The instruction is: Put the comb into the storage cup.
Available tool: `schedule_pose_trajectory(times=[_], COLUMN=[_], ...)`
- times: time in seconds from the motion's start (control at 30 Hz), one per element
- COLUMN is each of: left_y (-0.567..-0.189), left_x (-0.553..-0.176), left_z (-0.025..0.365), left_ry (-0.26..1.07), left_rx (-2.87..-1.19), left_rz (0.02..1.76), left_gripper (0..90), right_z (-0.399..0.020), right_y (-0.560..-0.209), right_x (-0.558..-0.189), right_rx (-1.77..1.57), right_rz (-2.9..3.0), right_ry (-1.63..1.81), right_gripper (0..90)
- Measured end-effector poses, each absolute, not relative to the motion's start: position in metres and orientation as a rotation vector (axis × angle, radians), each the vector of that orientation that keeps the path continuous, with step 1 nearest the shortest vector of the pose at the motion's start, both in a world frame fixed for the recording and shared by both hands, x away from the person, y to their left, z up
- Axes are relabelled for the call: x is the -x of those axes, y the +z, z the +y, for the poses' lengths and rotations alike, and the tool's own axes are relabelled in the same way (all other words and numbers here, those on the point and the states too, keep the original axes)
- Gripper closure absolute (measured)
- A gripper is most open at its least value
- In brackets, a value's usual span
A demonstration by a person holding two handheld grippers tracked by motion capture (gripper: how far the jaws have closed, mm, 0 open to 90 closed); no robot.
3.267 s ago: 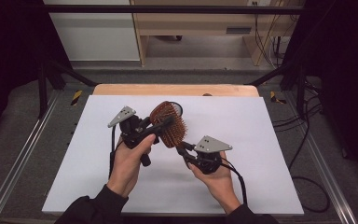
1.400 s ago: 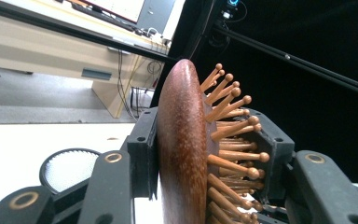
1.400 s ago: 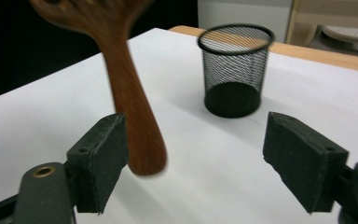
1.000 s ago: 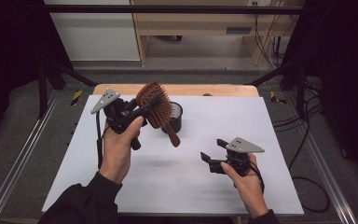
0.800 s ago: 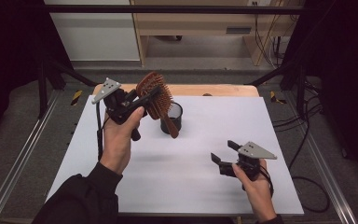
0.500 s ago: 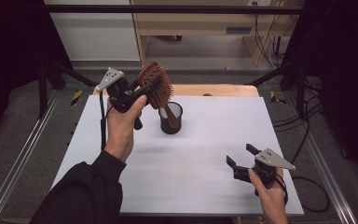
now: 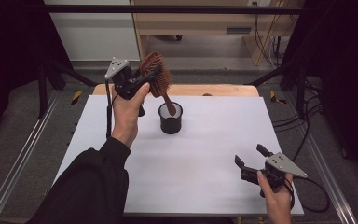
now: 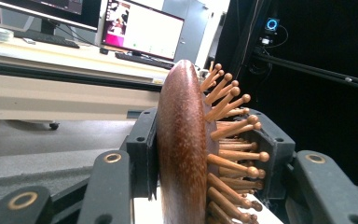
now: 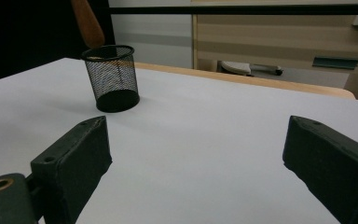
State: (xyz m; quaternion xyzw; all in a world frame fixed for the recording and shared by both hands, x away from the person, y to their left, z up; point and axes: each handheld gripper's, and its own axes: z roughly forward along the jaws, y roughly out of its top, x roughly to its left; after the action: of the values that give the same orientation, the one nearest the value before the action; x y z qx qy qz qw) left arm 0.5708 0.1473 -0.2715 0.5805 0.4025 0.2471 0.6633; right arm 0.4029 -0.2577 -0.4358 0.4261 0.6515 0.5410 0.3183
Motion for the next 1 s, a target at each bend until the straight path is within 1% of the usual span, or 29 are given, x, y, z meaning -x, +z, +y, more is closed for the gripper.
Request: schedule_pose_trajectory(times=[0.27,0.53,0.67,0.8,1.0], left_y=[-0.273,-0.277,-0.277,-0.278,-0.281], left_x=[-0.583,-0.590,-0.594,-0.597,-0.599], left_z=[0.148,0.144,0.143,0.140,0.137], left_ry=[0.591,0.601,0.605,0.627,0.635], left_rx=[-1.312,-1.318,-1.323,-1.353,-1.367], left_rz=[0.915,0.919,0.918,0.909,0.907], left_gripper=[50.7,50.7,50.7,50.7,50.6], right_z=[-0.254,-0.258,-0.258,-0.257,-0.257], right_y=[-0.436,-0.438,-0.438,-0.439,-0.439], right_x=[-0.406,-0.408,-0.408,-0.410,-0.410], right_rx=[-1.073,-1.070,-1.078,-1.070,-1.074], right_rz=[1.742,1.722,1.732,1.758,1.754], right_ry=[1.428,1.436,1.449,1.443,1.442], right_gripper=[8.7,7.8,9.9,7.6,6.5])
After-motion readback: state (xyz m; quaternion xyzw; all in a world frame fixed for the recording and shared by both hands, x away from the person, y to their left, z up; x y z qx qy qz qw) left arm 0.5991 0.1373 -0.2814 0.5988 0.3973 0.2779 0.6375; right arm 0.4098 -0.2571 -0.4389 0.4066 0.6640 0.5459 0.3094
